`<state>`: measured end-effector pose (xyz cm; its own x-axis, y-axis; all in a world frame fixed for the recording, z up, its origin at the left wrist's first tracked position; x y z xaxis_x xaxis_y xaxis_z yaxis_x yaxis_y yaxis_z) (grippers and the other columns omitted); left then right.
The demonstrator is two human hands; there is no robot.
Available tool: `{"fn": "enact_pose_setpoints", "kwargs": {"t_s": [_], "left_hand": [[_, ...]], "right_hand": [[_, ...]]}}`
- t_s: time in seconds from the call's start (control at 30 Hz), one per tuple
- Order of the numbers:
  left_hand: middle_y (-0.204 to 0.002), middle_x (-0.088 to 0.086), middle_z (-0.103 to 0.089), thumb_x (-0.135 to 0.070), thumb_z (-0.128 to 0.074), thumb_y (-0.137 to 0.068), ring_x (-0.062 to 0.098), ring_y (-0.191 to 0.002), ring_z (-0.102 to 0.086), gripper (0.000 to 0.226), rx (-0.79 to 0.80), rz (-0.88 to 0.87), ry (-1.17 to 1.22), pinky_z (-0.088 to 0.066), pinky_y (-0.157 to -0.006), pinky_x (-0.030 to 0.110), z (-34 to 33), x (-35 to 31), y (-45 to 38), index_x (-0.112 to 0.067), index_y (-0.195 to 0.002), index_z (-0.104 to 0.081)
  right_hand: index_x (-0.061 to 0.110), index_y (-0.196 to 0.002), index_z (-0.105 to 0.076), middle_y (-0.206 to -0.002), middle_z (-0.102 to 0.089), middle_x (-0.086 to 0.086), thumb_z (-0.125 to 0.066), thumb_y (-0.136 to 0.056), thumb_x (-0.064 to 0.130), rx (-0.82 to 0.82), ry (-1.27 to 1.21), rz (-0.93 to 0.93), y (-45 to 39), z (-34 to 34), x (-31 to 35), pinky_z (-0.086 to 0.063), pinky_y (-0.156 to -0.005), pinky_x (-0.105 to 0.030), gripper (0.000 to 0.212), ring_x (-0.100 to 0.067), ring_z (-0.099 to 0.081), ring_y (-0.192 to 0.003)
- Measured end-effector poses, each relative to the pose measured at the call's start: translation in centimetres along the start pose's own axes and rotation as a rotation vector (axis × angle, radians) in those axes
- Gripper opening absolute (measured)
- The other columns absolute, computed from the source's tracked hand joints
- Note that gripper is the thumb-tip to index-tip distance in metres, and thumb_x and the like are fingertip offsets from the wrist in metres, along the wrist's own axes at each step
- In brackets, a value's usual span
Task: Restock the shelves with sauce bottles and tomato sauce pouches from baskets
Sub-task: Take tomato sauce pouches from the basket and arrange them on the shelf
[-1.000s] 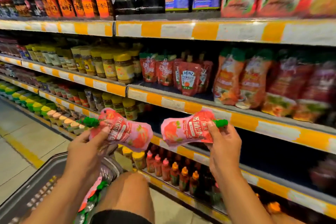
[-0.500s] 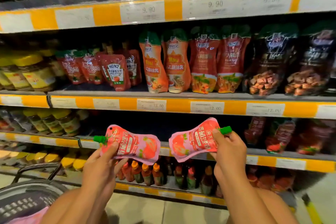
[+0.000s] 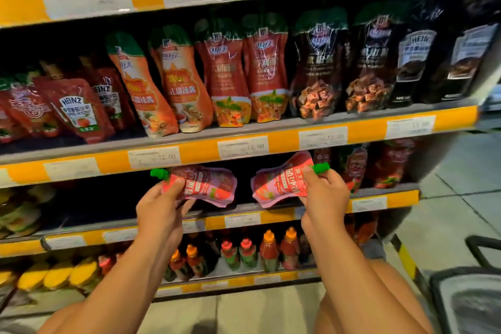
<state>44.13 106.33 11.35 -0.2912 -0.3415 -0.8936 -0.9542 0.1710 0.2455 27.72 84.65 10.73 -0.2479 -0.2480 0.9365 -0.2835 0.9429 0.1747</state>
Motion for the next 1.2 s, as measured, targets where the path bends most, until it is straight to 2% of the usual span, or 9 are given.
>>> {"fn": "enact_pose_setpoints", "kwargs": {"t_s": [0.23,0.43,0.57,0.63,0.77,0.9,1.03,1.17,1.2], "left_hand": [[-0.107,0.02,-0.072,0.003,-0.063,-0.096,0.03,-0.101,-0.071,0.011,-0.04,0.0,-0.128,-0.064,-0.073,0.032,-2.3,2.9,-2.5,-0.005,-0.096,-0.069],[-0.114,0.017,-0.075,0.012,-0.064,-0.09,0.029,-0.106,-0.071,0.029,0.028,-0.051,-0.216,-0.064,-0.076,0.035,-4.4,2.6,-3.9,0.001,-0.116,-0.072],[-0.124,0.004,-0.074,0.002,-0.071,-0.093,0.024,-0.115,-0.067,0.038,0.144,-0.077,-0.272,-0.062,-0.091,0.047,-5.7,2.8,-5.0,-0.016,-0.127,-0.07],[-0.128,0.0,-0.071,-0.003,-0.072,-0.094,0.021,-0.117,-0.066,0.041,0.189,-0.087,-0.323,-0.059,-0.097,0.047,-6.5,2.9,-5.0,-0.019,-0.131,-0.066],[-0.124,-0.005,-0.072,-0.013,-0.078,-0.091,0.015,-0.112,-0.067,0.039,0.269,-0.129,-0.411,-0.058,-0.094,0.043,-7.5,3.5,-4.9,-0.026,-0.127,-0.068],[-0.117,-0.006,-0.075,-0.031,-0.08,-0.078,0.019,-0.108,-0.066,0.035,0.272,-0.177,-0.577,-0.057,-0.096,0.059,-7.5,4.3,-5.1,-0.042,-0.11,-0.073],[-0.13,-0.011,-0.07,-0.028,-0.079,-0.083,0.018,-0.121,-0.065,0.046,0.33,-0.276,-0.574,-0.054,-0.1,0.048,-7.9,4.4,-5.0,-0.037,-0.126,-0.068],[-0.097,0.001,-0.076,-0.015,-0.078,-0.088,0.016,-0.082,-0.066,0.02,0.336,-0.228,-0.801,-0.053,-0.076,0.034,-7.1,5.8,-5.1,-0.03,-0.1,-0.074],[-0.088,0.001,-0.073,-0.012,-0.077,-0.088,0.014,-0.071,-0.061,0.019,0.333,-0.219,-0.877,-0.05,-0.068,0.029,-6.7,6.3,-5.1,-0.026,-0.1,-0.074]], "right_hand": [[0.011,-0.073,-0.061,-0.053,-0.052,0.017,-0.072,-0.095,0.013,0.017,0.035,0.103,-0.9,-0.6,0.2,-0.039,-0.057,-0.025,0.025,-0.003,-0.045,-0.054],[-0.002,-0.076,-0.058,-0.068,-0.058,-0.007,-0.067,-0.087,0.001,0.035,0.16,0.205,-2.7,-2.0,-0.1,-0.042,-0.059,-0.032,0.014,-0.012,-0.048,-0.062],[-0.002,-0.07,-0.049,-0.065,-0.046,-0.012,-0.067,-0.085,0.005,0.059,0.27,0.256,-3.5,-2.6,-0.4,-0.034,-0.059,-0.033,0.025,-0.016,-0.038,-0.061],[-0.005,-0.075,-0.057,-0.068,-0.057,-0.02,-0.069,-0.085,0.005,0.089,0.286,0.274,-3.5,-2.8,-0.5,-0.039,-0.058,-0.032,0.019,-0.016,-0.045,-0.061],[0.009,-0.076,-0.072,-0.073,-0.072,-0.002,-0.071,-0.087,0.004,0.19,0.324,0.331,-2.9,-3.5,-0.1,-0.052,-0.062,-0.026,0.012,-0.011,-0.062,-0.066],[0.026,-0.057,-0.05,-0.044,-0.052,0.021,-0.067,-0.088,-0.003,0.264,0.393,0.321,-3.1,-3.9,0.0,-0.034,-0.045,-0.008,0.045,0.002,-0.046,-0.044],[0.029,-0.061,-0.05,-0.04,-0.044,0.023,-0.072,-0.088,0.006,0.311,0.452,0.318,-3.4,-4.6,-0.9,-0.029,-0.042,-0.014,0.042,-0.003,-0.039,-0.039],[0.022,-0.088,-0.072,-0.068,-0.065,0.02,-0.074,-0.09,0.019,0.346,0.503,0.351,-3.1,-5.6,-2.2,-0.045,-0.058,-0.022,0.005,-0.002,-0.055,-0.058],[0.02,-0.099,-0.074,-0.078,-0.068,0.013,-0.072,-0.09,0.018,0.34,0.52,0.353,-3.0,-5.8,-2.7,-0.048,-0.065,-0.025,0.009,-0.011,-0.059,-0.066]]}}
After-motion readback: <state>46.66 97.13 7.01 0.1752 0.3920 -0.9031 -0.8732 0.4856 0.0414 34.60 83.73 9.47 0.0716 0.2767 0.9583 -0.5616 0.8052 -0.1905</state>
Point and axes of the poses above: each hand's wrist, its own y-axis away from the middle knuckle, its own z-axis out of the back of the hand, x = y × z, the point moved 1 cm from there along -y, towards the middle knuckle
